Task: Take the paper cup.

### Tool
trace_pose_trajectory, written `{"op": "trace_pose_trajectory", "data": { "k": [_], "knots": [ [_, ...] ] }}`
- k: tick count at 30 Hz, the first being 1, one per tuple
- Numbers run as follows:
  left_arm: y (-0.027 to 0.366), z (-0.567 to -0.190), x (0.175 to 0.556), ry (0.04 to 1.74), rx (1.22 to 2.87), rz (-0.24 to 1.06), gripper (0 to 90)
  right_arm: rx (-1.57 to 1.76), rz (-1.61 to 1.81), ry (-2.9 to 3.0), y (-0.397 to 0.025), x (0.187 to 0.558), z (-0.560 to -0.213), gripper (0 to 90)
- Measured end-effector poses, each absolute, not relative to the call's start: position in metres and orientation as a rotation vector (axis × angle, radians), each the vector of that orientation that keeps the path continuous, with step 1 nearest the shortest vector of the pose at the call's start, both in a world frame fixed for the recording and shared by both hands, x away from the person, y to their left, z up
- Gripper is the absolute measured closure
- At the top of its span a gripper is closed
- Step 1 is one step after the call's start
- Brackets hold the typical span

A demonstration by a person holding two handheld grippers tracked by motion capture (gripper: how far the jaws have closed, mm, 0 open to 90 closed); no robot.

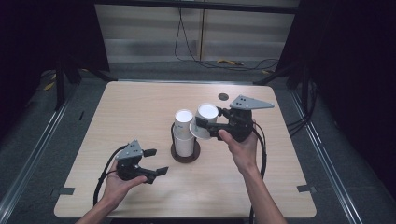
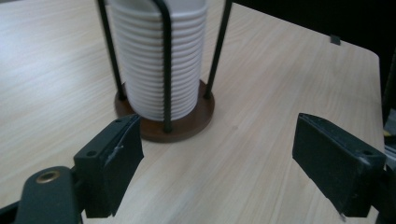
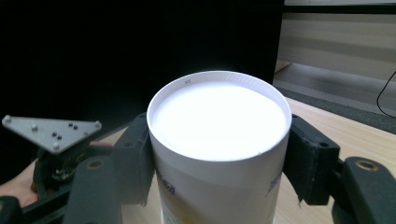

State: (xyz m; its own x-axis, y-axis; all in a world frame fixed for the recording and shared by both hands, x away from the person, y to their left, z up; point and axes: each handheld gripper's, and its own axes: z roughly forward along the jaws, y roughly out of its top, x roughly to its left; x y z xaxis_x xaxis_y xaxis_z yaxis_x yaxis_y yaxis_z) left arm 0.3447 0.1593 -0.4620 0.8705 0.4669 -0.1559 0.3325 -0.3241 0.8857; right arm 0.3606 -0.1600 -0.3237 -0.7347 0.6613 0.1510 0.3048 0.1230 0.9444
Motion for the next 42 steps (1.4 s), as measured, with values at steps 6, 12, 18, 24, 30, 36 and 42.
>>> {"op": "trace_pose_trajectory", "data": {
  "k": [6,12,18,24,30,36,42],
  "knots": [
    [0.147,-0.455,0.345,0.55,1.913,0.128,16.1,0.935,1.626,2.153,-0.155,0.353,-0.336,34.3],
    [0.143,-0.451,0.349,0.535,1.886,0.13,16.5,0.941,1.617,2.197,-0.151,0.35,-0.349,34.3],
    [0.139,-0.447,0.352,0.534,1.864,0.099,16.9,0.959,1.61,2.191,-0.148,0.347,-0.361,34.4],
    [0.135,-0.444,0.351,0.515,1.86,0.098,17.0,0.959,1.582,2.242,-0.139,0.347,-0.373,34.4],
    [0.137,-0.448,0.347,0.492,1.845,0.087,17.7,0.961,1.585,2.271,-0.133,0.347,-0.384,34.4],
    [0.135,-0.455,0.347,0.487,1.851,0.072,19.2,0.956,1.599,2.296,-0.126,0.346,-0.392,34.4],
    [0.131,-0.457,0.344,0.472,1.855,0.062,19.0,0.958,1.62,2.318,-0.121,0.346,-0.399,34.4]
  ]
}}
